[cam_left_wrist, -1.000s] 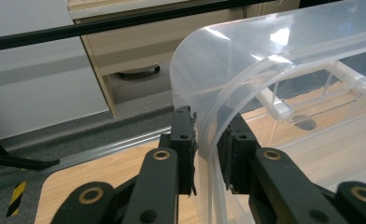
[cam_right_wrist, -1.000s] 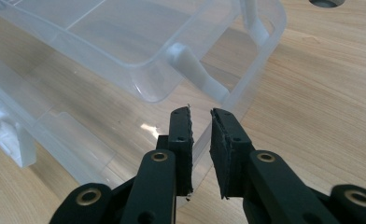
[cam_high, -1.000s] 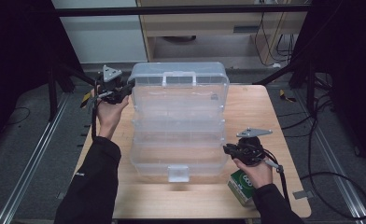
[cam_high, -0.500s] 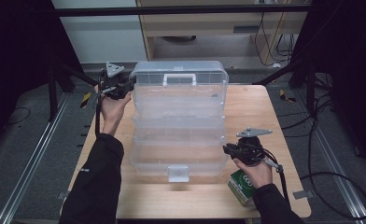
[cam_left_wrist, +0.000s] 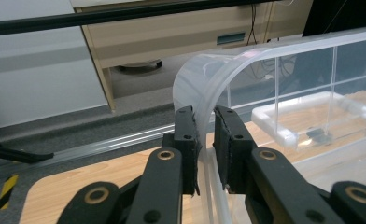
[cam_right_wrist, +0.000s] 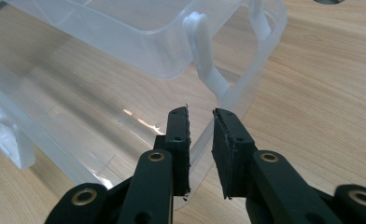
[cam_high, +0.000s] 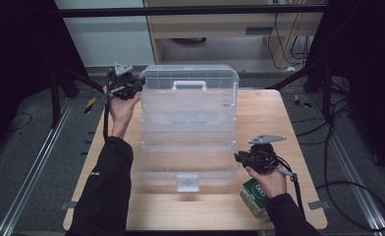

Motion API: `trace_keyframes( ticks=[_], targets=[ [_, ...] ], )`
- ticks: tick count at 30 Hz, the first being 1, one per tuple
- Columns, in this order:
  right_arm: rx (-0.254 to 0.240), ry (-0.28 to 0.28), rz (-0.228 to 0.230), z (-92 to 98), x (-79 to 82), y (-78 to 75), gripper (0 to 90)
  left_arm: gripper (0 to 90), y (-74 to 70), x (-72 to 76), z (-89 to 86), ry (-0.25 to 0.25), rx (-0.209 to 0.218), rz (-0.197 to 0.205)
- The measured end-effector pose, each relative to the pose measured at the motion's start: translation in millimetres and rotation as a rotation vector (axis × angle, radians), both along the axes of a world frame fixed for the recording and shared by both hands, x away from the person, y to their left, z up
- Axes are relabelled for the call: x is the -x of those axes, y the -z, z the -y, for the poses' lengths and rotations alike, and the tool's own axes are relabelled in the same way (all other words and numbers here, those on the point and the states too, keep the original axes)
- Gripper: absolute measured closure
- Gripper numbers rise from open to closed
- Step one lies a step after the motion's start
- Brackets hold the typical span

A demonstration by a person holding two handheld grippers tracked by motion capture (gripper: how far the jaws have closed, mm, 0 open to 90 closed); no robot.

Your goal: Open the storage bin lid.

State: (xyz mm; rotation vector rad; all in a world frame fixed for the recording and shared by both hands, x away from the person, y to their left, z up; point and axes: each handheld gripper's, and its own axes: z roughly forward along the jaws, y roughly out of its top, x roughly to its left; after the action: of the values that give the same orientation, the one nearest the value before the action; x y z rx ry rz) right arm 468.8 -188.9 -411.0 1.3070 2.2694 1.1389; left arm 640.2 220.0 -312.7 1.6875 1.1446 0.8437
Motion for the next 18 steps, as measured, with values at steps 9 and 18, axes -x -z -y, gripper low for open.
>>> trace_keyframes(
  ticks=[9,18],
  targets=[
    [0.007,-0.004,-0.002,-0.1,-0.8,-0.4,76.3,83.9,4.2,-10.7,0.5,-0.009,-0.007,-0.011],
    [0.006,-0.004,-0.005,-0.4,-1.1,-0.7,76.1,83.8,6.5,-23.2,3.4,-0.017,-0.031,-0.039]
  ],
)
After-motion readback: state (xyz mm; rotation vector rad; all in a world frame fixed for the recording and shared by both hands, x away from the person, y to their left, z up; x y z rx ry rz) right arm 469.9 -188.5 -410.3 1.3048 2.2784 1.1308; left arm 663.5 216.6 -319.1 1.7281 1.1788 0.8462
